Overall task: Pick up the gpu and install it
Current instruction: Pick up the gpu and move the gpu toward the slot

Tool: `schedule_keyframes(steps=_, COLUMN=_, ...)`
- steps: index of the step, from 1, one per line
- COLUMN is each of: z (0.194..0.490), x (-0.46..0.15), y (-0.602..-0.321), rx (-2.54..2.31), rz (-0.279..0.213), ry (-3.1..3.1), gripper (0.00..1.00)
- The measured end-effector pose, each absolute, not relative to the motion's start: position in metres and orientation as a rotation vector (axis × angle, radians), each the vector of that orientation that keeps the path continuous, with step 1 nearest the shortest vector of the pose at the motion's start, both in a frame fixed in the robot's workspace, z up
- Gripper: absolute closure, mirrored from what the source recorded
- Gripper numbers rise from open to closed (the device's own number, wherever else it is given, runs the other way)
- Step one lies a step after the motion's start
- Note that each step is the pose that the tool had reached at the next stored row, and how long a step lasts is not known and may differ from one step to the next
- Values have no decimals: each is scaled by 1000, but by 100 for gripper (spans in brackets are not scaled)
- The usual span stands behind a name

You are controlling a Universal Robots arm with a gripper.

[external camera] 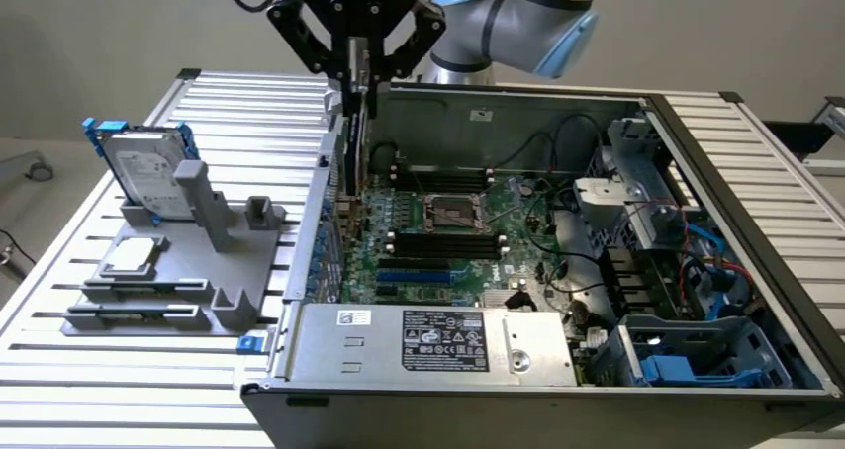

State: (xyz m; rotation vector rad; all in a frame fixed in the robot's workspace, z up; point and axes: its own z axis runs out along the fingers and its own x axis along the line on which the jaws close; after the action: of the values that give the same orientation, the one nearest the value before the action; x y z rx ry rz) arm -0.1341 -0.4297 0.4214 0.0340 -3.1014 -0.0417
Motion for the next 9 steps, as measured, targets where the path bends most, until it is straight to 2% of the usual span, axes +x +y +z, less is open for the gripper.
schedule_keyframes(steps=9, z=406, x=-93, y=-425, rx=34, rz=-41, ry=-3101, gripper=74)
